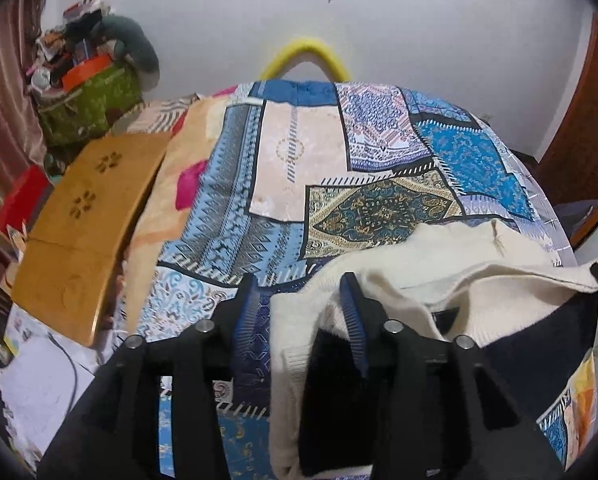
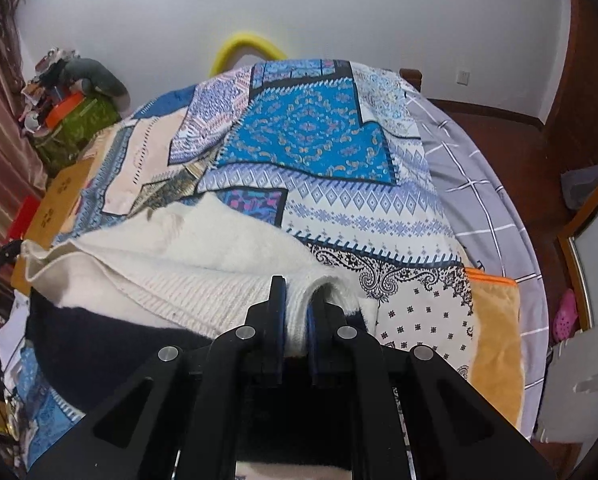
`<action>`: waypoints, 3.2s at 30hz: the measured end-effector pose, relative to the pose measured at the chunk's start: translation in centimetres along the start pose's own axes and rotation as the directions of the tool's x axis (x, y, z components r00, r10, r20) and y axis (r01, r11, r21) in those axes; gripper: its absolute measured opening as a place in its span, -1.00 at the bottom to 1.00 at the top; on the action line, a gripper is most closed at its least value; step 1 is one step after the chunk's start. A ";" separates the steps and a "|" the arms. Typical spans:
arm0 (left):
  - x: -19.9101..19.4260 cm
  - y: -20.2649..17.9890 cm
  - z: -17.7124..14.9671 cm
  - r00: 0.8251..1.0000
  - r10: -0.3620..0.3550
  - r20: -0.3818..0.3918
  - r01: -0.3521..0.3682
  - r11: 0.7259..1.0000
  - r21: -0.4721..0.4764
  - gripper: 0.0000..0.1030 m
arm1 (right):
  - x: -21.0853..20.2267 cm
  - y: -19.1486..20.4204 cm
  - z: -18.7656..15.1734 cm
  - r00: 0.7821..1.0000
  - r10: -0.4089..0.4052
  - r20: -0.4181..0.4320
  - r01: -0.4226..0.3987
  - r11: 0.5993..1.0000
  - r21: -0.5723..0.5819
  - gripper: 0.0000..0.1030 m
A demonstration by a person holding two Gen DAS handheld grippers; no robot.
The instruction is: Fold small clothes
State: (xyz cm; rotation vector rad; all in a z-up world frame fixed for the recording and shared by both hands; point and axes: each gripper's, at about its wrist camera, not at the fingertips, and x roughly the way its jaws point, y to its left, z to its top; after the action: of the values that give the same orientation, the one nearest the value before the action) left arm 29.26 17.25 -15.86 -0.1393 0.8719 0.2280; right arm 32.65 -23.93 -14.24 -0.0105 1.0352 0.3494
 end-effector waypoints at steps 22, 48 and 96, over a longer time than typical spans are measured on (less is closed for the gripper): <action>0.4 -1.0 -3.4 0.995 -0.015 -0.103 0.018 0.999 0.032 0.34 | -2.4 -0.9 -0.9 0.996 -0.082 0.046 0.083 0.996 -0.021 0.00; 1.6 1.4 -5.9 0.988 0.024 -0.150 -0.021 1.000 0.019 0.56 | 2.9 4.6 -5.7 0.990 -0.020 -0.140 0.001 0.991 -0.134 0.21; 7.1 -1.5 -1.9 0.965 -0.127 -0.228 0.120 0.992 -0.044 -0.10 | 3.5 2.4 -7.4 0.993 0.068 -0.094 -0.072 0.997 -0.035 0.40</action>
State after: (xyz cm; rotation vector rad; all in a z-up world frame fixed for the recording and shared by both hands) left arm 32.64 16.37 -22.50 -0.2508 1.0870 0.1093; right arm 27.35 -21.92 -20.61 -0.0252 1.1221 0.4357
